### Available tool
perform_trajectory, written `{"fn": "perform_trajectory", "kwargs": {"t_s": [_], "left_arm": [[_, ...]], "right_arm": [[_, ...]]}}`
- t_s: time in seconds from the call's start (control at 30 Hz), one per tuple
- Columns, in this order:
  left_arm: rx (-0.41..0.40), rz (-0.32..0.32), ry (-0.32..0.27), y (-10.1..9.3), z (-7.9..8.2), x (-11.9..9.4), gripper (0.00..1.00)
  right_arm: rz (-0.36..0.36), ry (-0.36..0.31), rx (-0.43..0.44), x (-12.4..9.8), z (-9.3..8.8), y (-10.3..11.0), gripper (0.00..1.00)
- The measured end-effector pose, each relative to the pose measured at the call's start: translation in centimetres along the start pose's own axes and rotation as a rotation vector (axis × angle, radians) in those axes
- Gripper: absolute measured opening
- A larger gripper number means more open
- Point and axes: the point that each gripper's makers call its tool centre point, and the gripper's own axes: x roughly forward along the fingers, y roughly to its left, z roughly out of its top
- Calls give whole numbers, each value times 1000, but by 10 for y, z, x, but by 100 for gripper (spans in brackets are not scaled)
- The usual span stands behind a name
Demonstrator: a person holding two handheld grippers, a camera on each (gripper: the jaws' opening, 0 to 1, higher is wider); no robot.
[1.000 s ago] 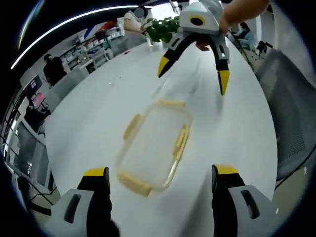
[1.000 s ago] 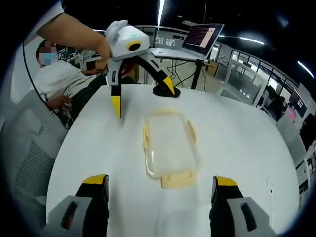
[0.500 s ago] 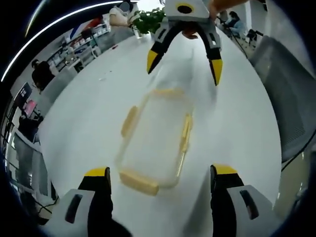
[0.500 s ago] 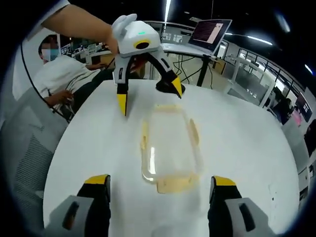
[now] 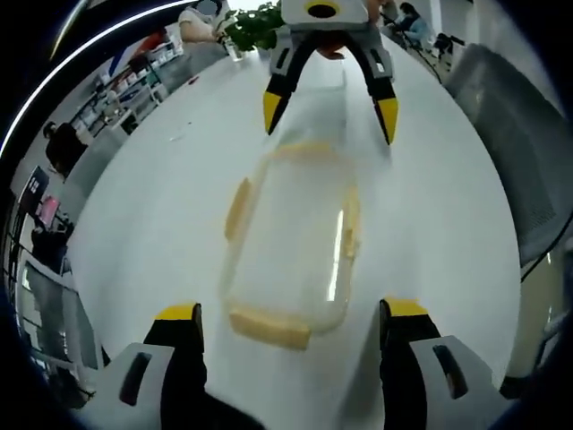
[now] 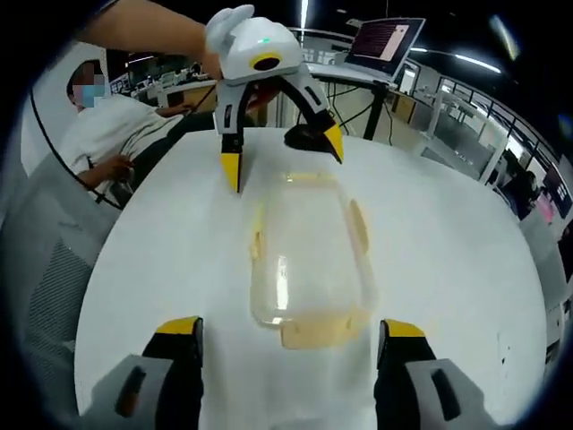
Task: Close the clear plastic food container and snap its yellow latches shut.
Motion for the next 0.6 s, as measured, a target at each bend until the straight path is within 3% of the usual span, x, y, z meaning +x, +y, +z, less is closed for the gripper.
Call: {"fn": "perform_trajectory", "kwargs": {"t_s": [0.4, 0.5, 0.6], "left_arm": [[35, -18, 40, 5, -8, 1, 78], [3, -41, 50, 4, -9, 2, 73], [22, -36, 44, 7, -7, 2, 72]], "right_arm": [[7, 21, -13, 8, -1, -9, 78], [11, 47, -23, 12, -5, -10, 79], [21, 54, -25, 12, -5, -11, 78]]}}
